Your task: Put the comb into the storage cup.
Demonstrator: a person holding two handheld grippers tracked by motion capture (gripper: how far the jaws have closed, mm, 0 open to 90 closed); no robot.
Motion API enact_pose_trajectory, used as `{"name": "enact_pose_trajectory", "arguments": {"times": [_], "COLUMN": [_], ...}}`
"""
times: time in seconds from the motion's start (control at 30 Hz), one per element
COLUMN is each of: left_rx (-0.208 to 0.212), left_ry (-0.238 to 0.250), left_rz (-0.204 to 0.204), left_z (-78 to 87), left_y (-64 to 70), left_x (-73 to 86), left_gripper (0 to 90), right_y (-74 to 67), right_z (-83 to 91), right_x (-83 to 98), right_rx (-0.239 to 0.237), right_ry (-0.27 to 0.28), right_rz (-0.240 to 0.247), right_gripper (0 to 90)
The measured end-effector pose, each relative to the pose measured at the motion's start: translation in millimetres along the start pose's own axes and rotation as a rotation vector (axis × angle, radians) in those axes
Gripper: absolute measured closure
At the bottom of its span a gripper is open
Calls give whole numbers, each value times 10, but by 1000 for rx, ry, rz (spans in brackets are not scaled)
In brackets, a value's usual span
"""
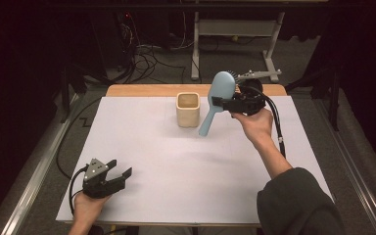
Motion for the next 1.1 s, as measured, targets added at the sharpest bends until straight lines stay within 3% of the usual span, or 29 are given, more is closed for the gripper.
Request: {"name": "enact_pose_trajectory", "arguments": {"times": [0.43, 1.1], "left_rx": [2, 8], "left_ry": [-5, -5], "left_rz": [4, -7], "left_z": [-3, -5], "left_y": [-11, -3], "left_x": [3, -1], "left_gripper": [329, 325], "right_y": [10, -37], "right_z": [-1, -159], "right_x": [-92, -245], "right_rx": [24, 35], "right_ry": [15, 27], "right_rz": [6, 17], "right_gripper": [542, 540]}}
Point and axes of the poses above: each handheld gripper's, and its own axes: z roughly backward along the jaws, x roughly out of its underside, y roughly to its right, the point moved 2 cm from there along -z, roughly forward along the jaws, and after that the axes turned 1 degree about x, right-handed, at the moved point
